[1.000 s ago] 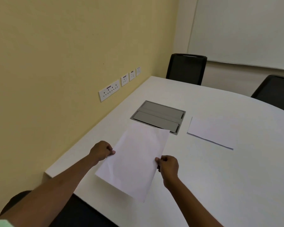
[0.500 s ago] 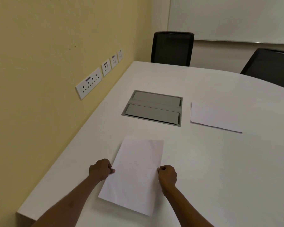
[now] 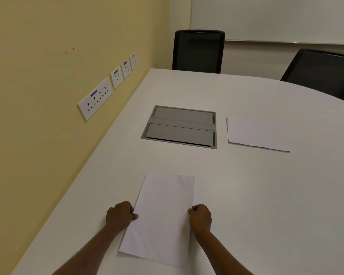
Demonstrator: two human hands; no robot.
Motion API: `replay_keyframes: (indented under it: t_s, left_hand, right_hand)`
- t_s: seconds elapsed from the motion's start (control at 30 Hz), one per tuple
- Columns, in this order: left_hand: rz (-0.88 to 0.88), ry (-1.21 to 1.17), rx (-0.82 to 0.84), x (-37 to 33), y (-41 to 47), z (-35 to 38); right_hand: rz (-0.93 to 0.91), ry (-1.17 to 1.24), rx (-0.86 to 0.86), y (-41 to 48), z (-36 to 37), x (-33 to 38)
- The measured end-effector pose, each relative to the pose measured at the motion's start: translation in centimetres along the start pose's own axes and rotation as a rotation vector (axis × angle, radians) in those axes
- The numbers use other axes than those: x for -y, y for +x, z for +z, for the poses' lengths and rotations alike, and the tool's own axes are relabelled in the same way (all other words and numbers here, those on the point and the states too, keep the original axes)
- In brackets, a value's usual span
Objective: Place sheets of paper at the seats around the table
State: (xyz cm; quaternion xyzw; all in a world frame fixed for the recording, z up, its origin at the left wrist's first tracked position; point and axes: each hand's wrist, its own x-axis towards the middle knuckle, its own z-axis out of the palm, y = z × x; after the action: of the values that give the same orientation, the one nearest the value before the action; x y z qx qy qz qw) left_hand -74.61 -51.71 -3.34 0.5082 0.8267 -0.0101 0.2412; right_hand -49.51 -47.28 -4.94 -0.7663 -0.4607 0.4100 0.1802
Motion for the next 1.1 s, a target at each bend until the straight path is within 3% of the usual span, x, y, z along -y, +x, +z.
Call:
replay_keyframes:
  t_s: [0.4,0.73,0.93,1.1]
  left_hand:
    - [0.043,0.090,-0.031,-0.3,0.2,0.1]
    - [0.013,0.067,-0.056,0.0,-0.7,-0.5]
    - [0.175,0.244,-0.268,-4.1,-2.9,-2.3]
    - [0.395,0.345,-0.342,-10.8,-6.3,-3.4]
  right_hand:
    - [-0.006,-0.056,-0.107,-0.9,0.5,0.1]
    - [-0.055,-0.075,-0.073,-1.7,-0.1,0.5]
    - [-0.250,-0.201,-0.119,-3.4,-3.9,1.3]
    - [-0.376,-0.256,-0.136,-5.8,-10.5,1.8]
